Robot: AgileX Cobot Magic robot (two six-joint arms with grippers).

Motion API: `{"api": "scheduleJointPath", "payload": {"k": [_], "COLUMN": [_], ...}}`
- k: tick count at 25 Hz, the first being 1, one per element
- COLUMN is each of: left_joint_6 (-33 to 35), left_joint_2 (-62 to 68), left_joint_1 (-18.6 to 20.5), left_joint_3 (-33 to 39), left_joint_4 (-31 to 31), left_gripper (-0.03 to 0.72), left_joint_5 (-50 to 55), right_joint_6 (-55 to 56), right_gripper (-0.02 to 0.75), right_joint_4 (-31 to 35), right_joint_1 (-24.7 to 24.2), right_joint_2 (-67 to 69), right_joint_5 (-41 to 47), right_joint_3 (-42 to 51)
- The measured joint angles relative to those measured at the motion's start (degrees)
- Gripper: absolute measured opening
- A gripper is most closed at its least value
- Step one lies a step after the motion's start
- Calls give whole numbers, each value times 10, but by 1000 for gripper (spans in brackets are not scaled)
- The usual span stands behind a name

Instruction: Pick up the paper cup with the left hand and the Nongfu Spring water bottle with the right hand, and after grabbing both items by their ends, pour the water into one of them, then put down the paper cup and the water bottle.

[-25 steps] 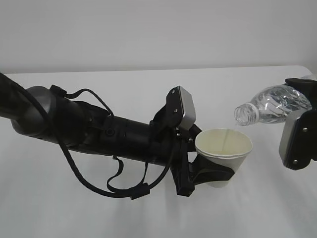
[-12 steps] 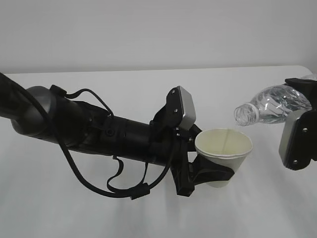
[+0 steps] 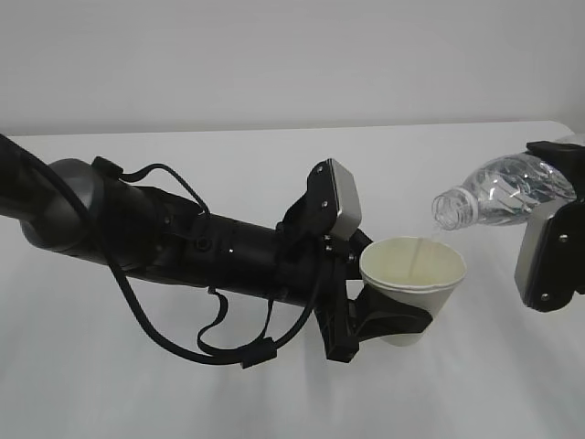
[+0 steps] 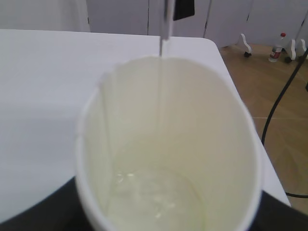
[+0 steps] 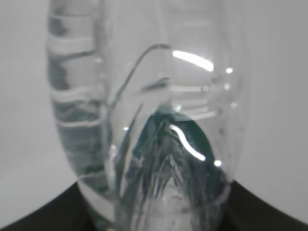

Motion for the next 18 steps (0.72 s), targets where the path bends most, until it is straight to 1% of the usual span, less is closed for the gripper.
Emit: {"api": "scheduleJointPath", "payload": {"k": [18], "left_joint_6": [0], "left_joint_2": [0], "left_joint_1": [0], "left_joint_3": [0], "left_joint_4": [0], "left_gripper": [428], "left_joint_5": [1], "right_joint_6": [-4], "right_gripper": [349], "right_joint_4": [0], "right_joint_1": [0], "right_joint_2": [0], "right_joint_5": [-3], "right_joint_3": [0]}}
